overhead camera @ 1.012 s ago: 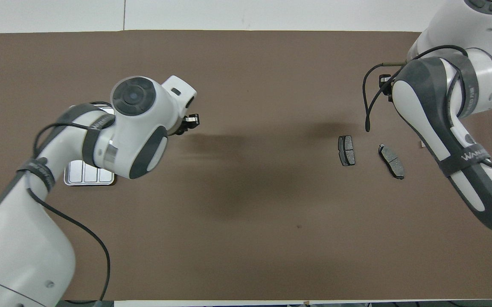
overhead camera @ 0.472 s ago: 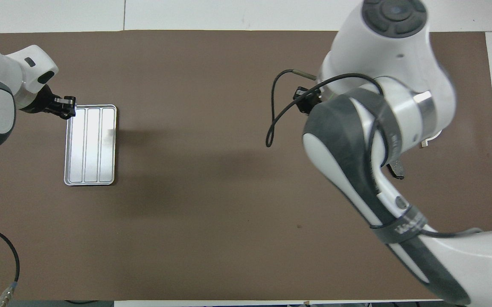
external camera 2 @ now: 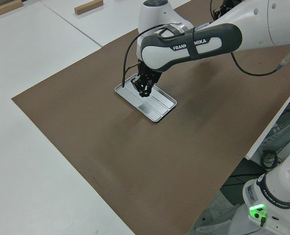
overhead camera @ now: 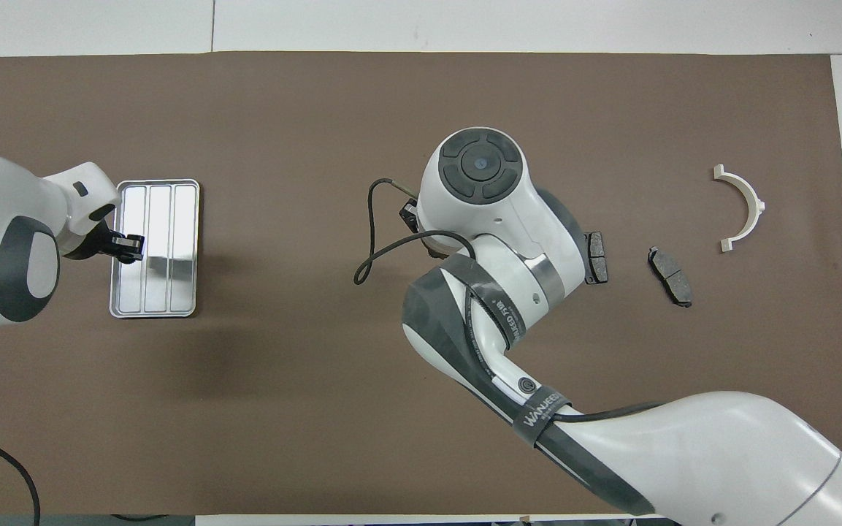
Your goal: Pick bearing gear from pile to tray
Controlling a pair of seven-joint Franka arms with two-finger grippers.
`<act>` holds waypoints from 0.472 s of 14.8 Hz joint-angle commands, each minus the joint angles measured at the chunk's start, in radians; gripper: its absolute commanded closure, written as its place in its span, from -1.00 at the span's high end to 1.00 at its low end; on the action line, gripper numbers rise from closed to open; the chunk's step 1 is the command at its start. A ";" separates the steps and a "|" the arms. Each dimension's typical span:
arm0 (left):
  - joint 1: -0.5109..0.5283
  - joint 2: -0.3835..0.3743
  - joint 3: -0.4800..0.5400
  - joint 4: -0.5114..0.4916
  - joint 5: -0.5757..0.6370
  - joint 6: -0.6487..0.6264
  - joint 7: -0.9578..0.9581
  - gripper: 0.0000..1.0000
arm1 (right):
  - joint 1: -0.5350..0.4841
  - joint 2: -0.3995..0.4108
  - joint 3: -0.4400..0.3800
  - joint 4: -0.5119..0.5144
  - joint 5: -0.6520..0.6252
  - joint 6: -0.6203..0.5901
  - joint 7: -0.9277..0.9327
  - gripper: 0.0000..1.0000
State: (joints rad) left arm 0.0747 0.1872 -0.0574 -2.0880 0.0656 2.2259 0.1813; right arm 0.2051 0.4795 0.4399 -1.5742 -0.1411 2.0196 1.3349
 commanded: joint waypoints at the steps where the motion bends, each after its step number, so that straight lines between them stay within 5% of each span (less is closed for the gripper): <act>1: 0.002 -0.072 -0.005 -0.112 -0.004 0.054 0.010 -1.00 | 0.059 0.088 -0.004 0.000 -0.110 0.095 0.133 -1.00; 7: -0.032 -0.063 -0.007 -0.178 -0.012 0.156 -0.054 -1.00 | 0.080 0.156 -0.003 0.010 -0.198 0.140 0.194 -1.00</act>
State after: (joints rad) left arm 0.0702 0.1537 -0.0666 -2.2122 0.0601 2.3295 0.1661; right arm 0.2945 0.6431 0.4341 -1.5768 -0.3193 2.1617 1.5173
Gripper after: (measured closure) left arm 0.652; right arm 0.767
